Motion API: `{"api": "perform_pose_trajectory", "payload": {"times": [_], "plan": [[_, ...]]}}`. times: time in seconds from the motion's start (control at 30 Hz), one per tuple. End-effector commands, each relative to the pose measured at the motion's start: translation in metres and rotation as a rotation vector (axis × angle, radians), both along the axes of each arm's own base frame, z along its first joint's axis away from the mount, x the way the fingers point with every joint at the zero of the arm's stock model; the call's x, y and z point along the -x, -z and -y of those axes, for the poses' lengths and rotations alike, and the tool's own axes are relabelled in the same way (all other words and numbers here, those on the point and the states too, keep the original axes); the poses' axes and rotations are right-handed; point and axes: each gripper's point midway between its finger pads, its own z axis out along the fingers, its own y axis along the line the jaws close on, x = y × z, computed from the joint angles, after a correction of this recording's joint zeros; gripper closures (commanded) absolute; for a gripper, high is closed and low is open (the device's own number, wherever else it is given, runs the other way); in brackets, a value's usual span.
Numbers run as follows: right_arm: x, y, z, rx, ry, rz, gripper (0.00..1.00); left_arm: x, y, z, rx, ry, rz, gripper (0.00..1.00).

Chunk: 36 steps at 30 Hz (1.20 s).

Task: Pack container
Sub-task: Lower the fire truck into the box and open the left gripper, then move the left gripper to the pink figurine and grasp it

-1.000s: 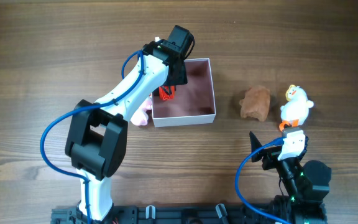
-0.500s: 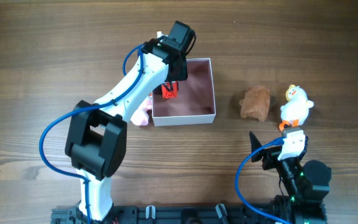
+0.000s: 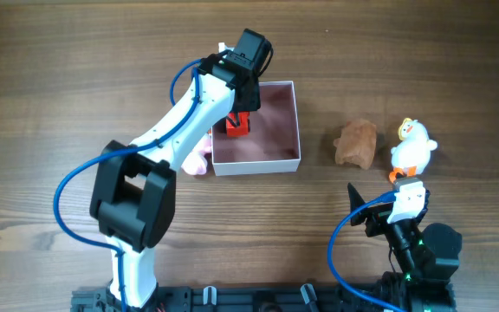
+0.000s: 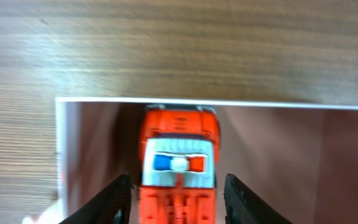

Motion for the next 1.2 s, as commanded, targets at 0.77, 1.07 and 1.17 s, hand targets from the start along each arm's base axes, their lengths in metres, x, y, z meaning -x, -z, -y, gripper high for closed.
{"api": "perform_pose_trajectory", "payload": {"times": [0.77, 1.07, 1.17], "plan": [[0.000, -0.002, -0.002, -0.017, -0.007, 0.007, 0.00, 0.091, -0.008, -0.128, 0.192, -0.018, -0.308, 0.35], [0.000, -0.002, -0.002, -0.017, -0.007, 0.006, 0.01, 0.113, 0.034, -0.104, 0.168, 0.081, -0.342, 0.30], [0.000, -0.002, -0.002, -0.017, -0.007, 0.007, 0.01, 0.114, 0.043, -0.102, 0.169, 0.088, -0.332, 0.29]]}}
